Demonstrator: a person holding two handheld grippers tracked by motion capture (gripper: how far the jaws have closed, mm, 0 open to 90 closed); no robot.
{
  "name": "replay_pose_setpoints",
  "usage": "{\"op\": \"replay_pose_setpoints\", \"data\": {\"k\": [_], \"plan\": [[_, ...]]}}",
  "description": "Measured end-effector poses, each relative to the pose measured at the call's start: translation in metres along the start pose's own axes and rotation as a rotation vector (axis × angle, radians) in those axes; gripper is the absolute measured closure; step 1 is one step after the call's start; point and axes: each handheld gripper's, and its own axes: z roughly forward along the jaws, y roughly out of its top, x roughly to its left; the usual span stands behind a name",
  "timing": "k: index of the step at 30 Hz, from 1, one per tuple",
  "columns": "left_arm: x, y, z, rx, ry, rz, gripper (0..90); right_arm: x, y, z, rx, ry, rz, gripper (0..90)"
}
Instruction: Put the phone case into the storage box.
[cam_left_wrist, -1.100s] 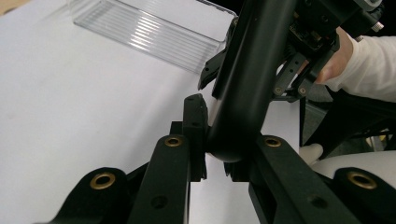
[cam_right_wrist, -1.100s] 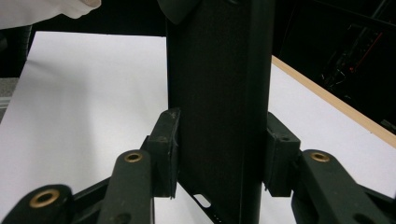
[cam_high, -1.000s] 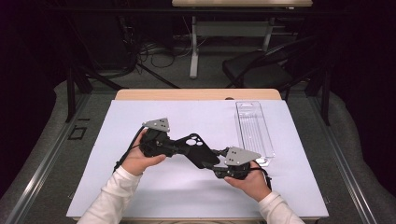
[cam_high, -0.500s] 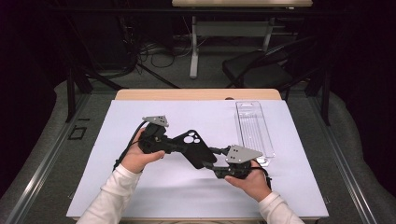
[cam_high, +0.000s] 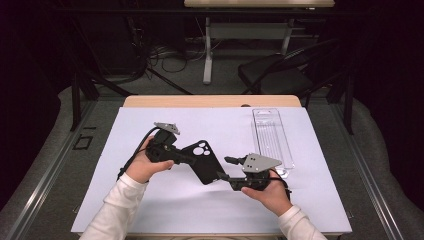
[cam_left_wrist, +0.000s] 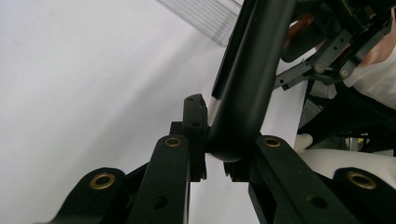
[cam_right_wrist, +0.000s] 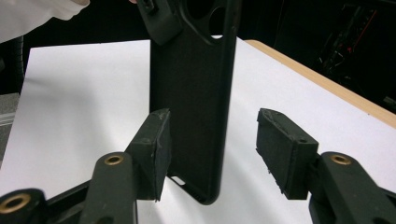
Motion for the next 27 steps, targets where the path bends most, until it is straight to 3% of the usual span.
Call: {"op": "replay_pose_setpoints", "data": {"k": [7, 15, 21, 27], "plan": [[-0.002, 0.002, 0.003, 0.032, -0.012, -0.01, 81.7, 0.0, 0.002, -0.002, 0.022, -0.003, 0.005, 44.2], [-0.003, 0.012, 0.005, 0.057, 0.003, 0.001, 81.7, -0.002, 0.007, -0.001, 0.043, -0.003, 0.018, 44.0], [0.002, 0.024, 0.006, 0.101, 0.019, 0.004, 81.7, -0.004, 0.008, 0.001, 0.078, -0.002, 0.032, 44.1], [0.01, 0.034, 0.007, 0.13, 0.01, 0.0, 81.7, -0.01, 0.015, 0.0, 0.11, 0.017, 0.054, 43.8]]}}
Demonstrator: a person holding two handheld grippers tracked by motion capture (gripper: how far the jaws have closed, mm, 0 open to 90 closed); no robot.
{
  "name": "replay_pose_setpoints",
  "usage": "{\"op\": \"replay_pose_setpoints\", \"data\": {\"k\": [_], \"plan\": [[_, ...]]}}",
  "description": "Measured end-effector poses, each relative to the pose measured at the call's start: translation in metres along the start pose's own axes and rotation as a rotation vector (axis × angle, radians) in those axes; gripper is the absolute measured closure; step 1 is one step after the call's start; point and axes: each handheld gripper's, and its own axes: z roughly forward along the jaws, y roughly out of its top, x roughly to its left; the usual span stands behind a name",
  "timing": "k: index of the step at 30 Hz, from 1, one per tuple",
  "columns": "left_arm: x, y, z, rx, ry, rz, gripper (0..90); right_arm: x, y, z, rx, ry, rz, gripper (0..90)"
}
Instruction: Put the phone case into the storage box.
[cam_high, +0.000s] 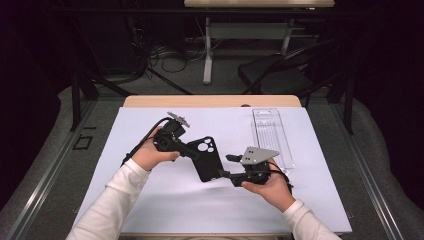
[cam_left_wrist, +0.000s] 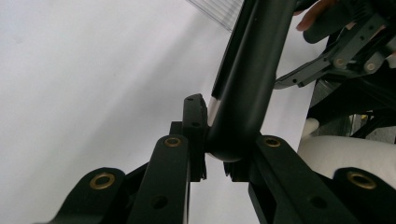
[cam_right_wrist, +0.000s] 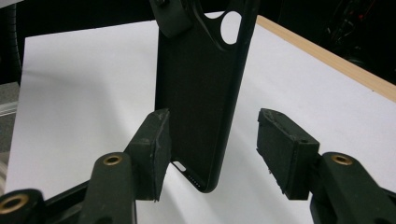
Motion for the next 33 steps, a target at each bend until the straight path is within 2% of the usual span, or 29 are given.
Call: {"op": "replay_pose_setpoints", "data": {"k": [11, 14, 19, 25, 28, 33], "plan": [[0.008, 0.009, -0.001, 0.031, 0.01, -0.009, 81.6, -0.018, 0.018, -0.003, 0.06, 0.016, 0.042, 40.0], [0.009, 0.009, -0.001, 0.036, 0.016, -0.01, 81.6, -0.019, 0.023, -0.002, 0.08, 0.009, 0.021, 38.7], [0.008, 0.01, -0.002, 0.055, 0.022, -0.004, 81.6, -0.02, 0.033, -0.002, 0.126, -0.028, -0.031, 36.3], [0.006, 0.013, -0.004, 0.063, 0.032, 0.006, 81.6, -0.022, 0.04, -0.003, 0.148, -0.068, -0.061, 37.8], [0.005, 0.014, -0.004, 0.061, 0.028, 0.004, 81.6, -0.023, 0.043, -0.003, 0.157, -0.063, -0.053, 36.8], [0.004, 0.017, -0.001, 0.072, 0.028, 0.008, 81.6, -0.022, 0.045, -0.001, 0.18, -0.07, -0.043, 29.6]]}}
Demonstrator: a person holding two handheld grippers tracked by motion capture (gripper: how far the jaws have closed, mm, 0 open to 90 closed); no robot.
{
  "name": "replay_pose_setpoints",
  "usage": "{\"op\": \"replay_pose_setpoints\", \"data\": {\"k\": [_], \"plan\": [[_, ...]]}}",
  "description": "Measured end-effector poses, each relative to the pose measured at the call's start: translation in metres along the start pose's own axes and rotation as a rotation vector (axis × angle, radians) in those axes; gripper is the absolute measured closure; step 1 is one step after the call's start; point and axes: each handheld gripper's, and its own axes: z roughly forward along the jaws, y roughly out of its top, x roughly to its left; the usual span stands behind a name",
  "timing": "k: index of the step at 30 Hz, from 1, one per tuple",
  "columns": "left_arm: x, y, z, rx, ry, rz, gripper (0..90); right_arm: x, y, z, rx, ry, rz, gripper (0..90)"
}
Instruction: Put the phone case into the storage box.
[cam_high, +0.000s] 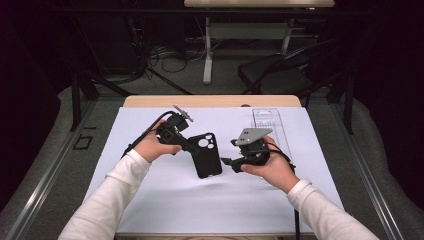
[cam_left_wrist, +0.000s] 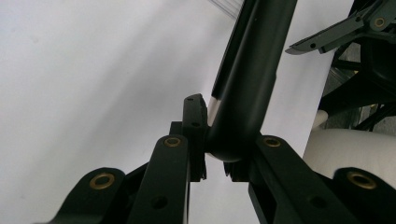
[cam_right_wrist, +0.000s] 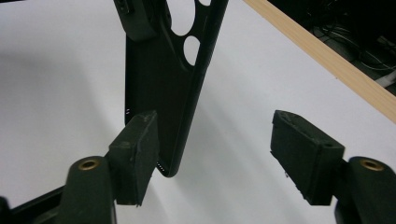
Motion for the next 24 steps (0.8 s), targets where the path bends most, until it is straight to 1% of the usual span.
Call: {"op": "replay_pose_setpoints", "data": {"k": [1, 5, 6, 7, 9, 11, 14, 16, 18, 20, 24], "plan": [[0.0, 0.0, 0.0, 0.003, 0.0, 0.0, 81.6, 0.0, 0.001, 0.0, -0.003, -0.009, -0.009, 28.5], [0.0, 0.002, 0.001, 0.006, 0.001, 0.001, 81.6, 0.0, 0.004, -0.001, -0.002, -0.03, -0.014, 26.0], [-0.001, 0.002, 0.001, 0.007, 0.004, 0.0, 81.6, 0.0, 0.005, -0.002, 0.0, -0.045, -0.006, 22.3], [0.0, 0.002, 0.001, 0.011, 0.004, 0.004, 81.6, 0.0, 0.005, -0.002, 0.0, -0.045, -0.006, 22.3], [0.0, 0.003, 0.001, 0.014, 0.005, 0.003, 81.6, 0.0, 0.007, -0.001, 0.003, -0.048, 0.002, 19.2], [-0.001, 0.003, 0.002, 0.011, 0.005, 0.002, 81.6, 0.0, 0.008, 0.0, 0.01, -0.049, 0.0, 14.3], [-0.001, 0.004, 0.002, 0.013, 0.002, 0.004, 81.6, 0.001, 0.009, 0.001, 0.028, -0.022, -0.005, 13.8], [-0.001, 0.004, 0.002, 0.016, 0.002, 0.004, 81.6, 0.003, 0.011, 0.003, 0.02, -0.019, -0.007, 13.6], [-0.001, 0.004, 0.003, 0.016, -0.003, 0.004, 81.6, 0.005, 0.012, 0.003, 0.025, -0.007, -0.013, 13.7], [-0.001, 0.005, 0.003, 0.021, 0.001, 0.007, 81.6, 0.006, 0.013, 0.003, 0.026, 0.0, -0.021, 13.8], [-0.002, 0.005, 0.003, 0.024, 0.005, 0.007, 81.6, 0.007, 0.018, 0.001, 0.002, -0.003, -0.018, 15.3]]}}
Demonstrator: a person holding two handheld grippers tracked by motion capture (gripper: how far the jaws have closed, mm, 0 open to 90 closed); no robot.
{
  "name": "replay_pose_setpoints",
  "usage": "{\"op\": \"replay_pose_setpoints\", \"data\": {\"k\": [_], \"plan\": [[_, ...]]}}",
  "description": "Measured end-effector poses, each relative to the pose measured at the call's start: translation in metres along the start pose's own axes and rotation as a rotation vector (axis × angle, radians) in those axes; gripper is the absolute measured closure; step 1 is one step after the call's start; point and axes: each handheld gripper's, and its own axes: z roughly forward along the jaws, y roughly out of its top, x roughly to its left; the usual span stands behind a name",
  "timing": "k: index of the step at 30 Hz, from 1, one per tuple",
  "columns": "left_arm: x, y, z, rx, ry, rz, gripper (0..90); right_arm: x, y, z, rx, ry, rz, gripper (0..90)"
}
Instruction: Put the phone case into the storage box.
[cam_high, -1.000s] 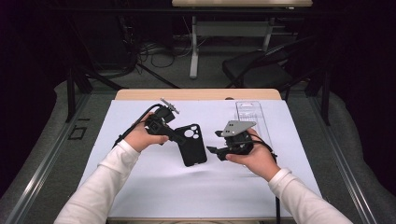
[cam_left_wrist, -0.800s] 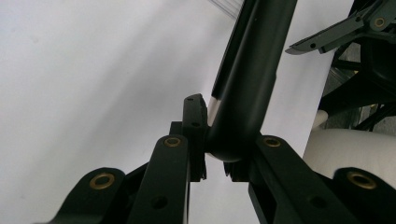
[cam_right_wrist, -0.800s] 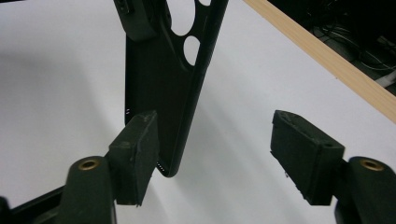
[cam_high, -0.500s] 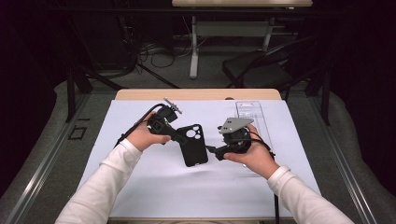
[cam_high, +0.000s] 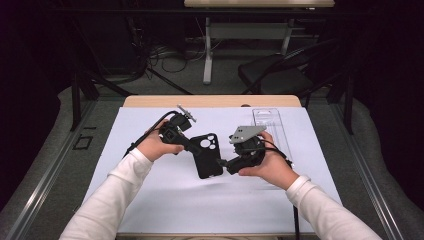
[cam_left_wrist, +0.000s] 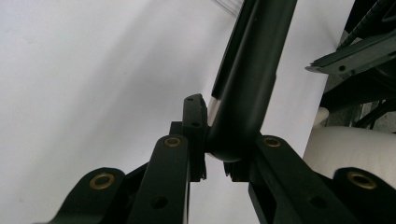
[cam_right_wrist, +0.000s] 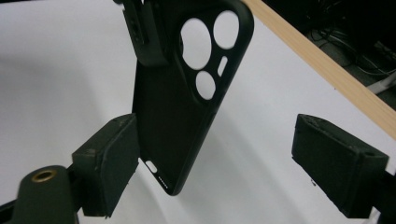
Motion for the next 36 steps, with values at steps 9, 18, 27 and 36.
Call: {"op": "replay_pose_setpoints", "data": {"k": [9, 18, 27, 36], "plan": [[-0.002, 0.003, -0.001, 0.005, -0.006, 0.014, 81.6, 0.002, 0.013, -0.009, -0.021, -0.028, -0.061, 21.7], [-0.005, 0.006, 0.001, 0.015, -0.001, 0.015, 81.6, 0.005, 0.024, -0.012, 0.048, -0.036, -0.113, 28.8], [-0.005, 0.008, 0.004, 0.035, 0.002, 0.023, 81.6, 0.001, 0.027, -0.014, 0.066, -0.085, -0.143, 38.9], [-0.003, 0.01, 0.008, 0.054, 0.001, 0.024, 81.6, 0.002, 0.028, -0.014, 0.074, -0.1, -0.186, 50.1]]}}
